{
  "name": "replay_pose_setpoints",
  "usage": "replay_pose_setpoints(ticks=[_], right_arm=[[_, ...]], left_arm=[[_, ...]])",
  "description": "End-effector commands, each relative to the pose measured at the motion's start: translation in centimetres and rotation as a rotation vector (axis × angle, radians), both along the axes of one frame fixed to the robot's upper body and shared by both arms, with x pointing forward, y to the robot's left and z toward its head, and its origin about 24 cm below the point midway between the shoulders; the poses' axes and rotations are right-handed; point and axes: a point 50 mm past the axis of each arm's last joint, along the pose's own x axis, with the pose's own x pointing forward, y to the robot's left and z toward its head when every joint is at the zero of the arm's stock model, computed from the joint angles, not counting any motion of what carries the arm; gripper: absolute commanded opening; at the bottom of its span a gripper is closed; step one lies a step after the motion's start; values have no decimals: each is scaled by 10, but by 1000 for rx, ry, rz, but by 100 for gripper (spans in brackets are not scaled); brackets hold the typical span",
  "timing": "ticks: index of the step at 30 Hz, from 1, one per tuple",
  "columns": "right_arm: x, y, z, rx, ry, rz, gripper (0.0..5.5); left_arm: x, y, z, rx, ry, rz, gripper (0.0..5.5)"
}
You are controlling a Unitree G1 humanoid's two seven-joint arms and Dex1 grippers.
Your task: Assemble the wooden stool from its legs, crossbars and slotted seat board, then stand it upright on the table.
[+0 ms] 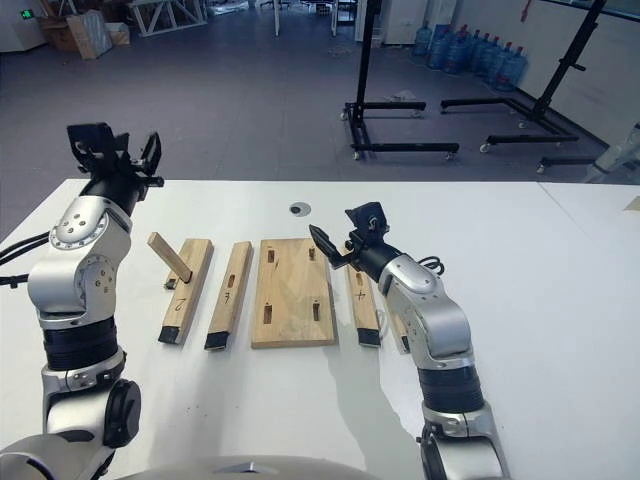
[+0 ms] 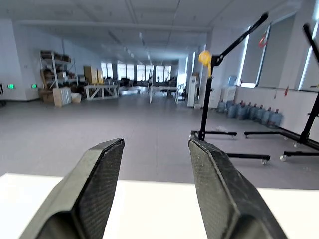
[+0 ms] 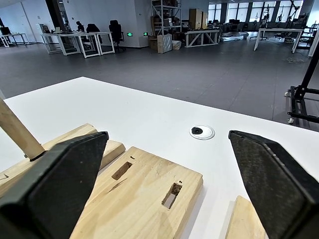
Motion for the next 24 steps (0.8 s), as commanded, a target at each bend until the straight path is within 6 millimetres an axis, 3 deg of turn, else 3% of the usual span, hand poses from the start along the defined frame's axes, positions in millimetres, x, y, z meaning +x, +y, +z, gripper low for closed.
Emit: replay_pose_setpoints(ticks=[1, 3, 5, 7, 9, 12, 15, 17, 18, 21, 24], right_arm=[[0, -1, -1, -1, 9, -1, 444], [-1, -4, -4, -2, 19, -9, 444], [0, -6, -5, 1, 24, -17, 444], [0, -7, -2, 7, 15, -21, 444], [1, -8, 4, 17, -1, -26, 444], [-2, -13, 10, 24, -23, -46, 444], [-13, -30, 11, 9, -36, -114, 444], [-21, -46, 14, -10, -51, -170, 444], [-27, -58, 17, -29, -60, -203, 444], [-44, -96, 27, -124, -71, -281, 444], [-58, -124, 30, -174, -52, -353, 444]], left_arm=[[-7, 8, -78, -11, 211, 25, 236], [-10, 5, -103, -19, 262, 13, 236], [-4, -2, -101, -44, 229, 3, 236], [7, -5, -68, -57, 110, 9, 236], [11, -2, -11, -65, -70, 21, 236], [-11, 16, 81, -83, -311, 28, 236], [-29, 34, 119, -109, -231, -122, 236], [-38, 35, 125, -85, -152, -289, 236], [-44, 32, 117, -62, -87, -420, 236], [-73, 38, 61, -26, 176, -695, 236], [-84, 45, 35, 12, 341, -720, 236]])
